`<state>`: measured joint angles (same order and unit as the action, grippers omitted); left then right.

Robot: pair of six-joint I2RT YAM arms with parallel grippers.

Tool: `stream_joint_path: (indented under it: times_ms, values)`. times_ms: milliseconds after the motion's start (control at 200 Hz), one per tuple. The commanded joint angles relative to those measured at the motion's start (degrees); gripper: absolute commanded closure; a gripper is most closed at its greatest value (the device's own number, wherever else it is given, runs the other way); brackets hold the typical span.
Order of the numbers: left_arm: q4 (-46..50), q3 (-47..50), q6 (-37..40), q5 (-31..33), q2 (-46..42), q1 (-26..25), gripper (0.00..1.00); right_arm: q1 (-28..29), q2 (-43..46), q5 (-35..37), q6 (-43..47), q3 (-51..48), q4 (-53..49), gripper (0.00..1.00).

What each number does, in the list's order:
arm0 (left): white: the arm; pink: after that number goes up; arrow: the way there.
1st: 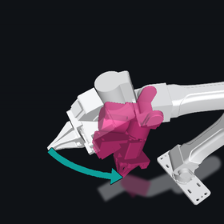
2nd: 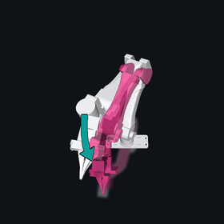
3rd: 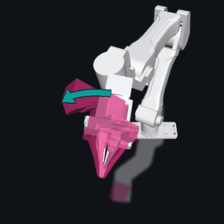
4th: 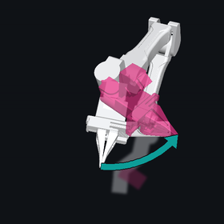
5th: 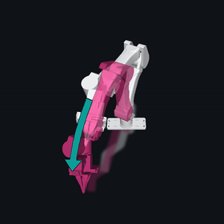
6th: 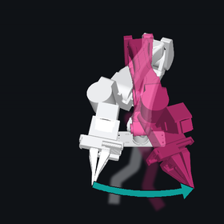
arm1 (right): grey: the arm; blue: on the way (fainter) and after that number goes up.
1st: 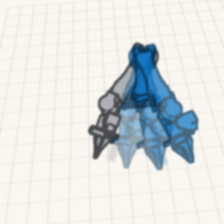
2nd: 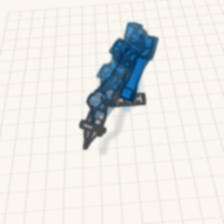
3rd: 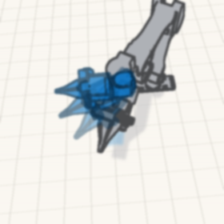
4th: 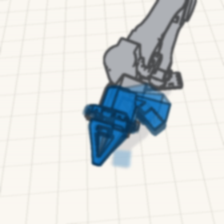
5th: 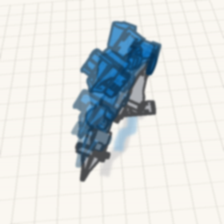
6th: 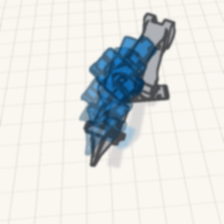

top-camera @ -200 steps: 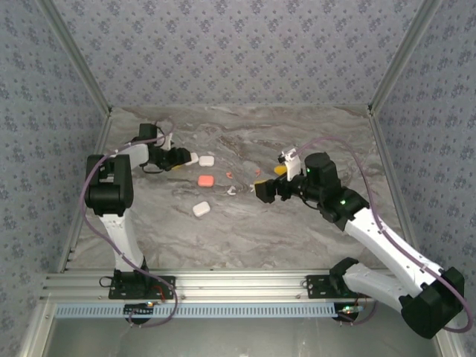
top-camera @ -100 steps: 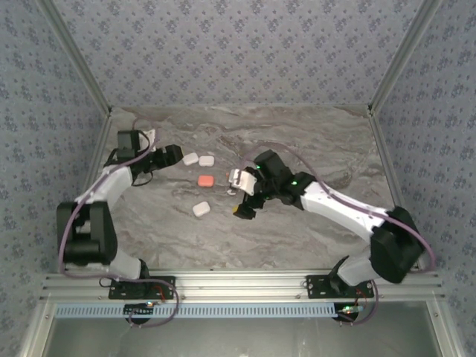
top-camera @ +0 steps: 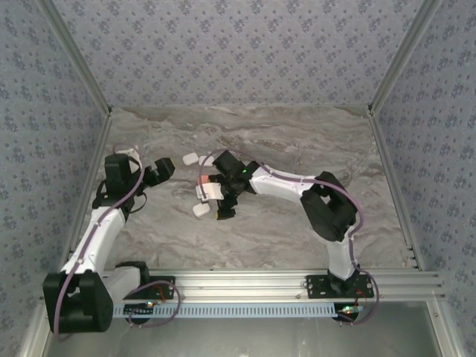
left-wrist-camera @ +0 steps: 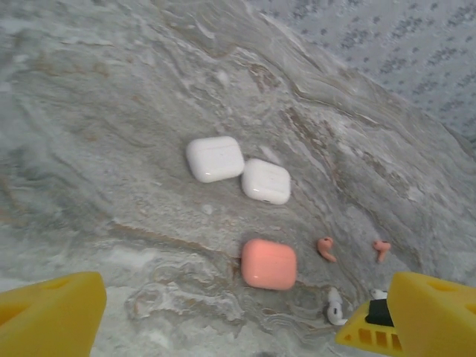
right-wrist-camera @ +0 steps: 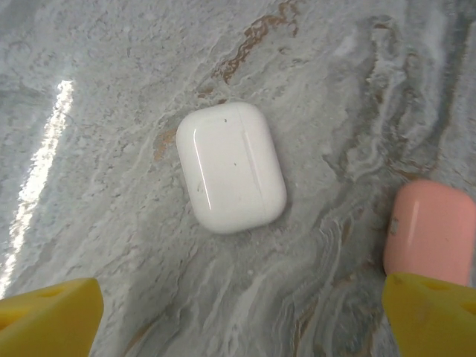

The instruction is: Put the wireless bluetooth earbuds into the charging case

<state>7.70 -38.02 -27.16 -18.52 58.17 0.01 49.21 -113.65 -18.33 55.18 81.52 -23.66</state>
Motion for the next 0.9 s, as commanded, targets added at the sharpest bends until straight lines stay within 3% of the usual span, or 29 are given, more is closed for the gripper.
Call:
stream_joint_path:
  times_ms: [0, 185, 525, 745, 894]
  values:
    - [3.0, 1.9, -2.6, 6.1, -3.3, 0.5, 0.01, 1.2, -3.9, 0.2, 4.4, 4.2, -2.8, 0.06]
    - [4.9, 3.9, -3.8, 8.1, -5.5, 1.3, 0.01, 2.2, -10.5, -1.0, 4.8, 11.2, -6.7, 0.21]
    - [6.7, 3.5, -3.2, 8.7, -6.8, 1.4, 0.01, 2.1, -16.8, -2.0, 5.0, 17.8, -12.3, 0.38]
    - [5.8, 2.8, -2.3, 6.2, -6.8, 1.4, 0.01, 1.1, -13.8, -2.4, 2.5, 16.2, -11.1, 0.56]
    - [2.3, 2.6, -2.0, -1.1, -6.7, 1.4, 0.03, -0.1, -4.9, -2.5, -1.1, 9.4, -4.8, 0.57]
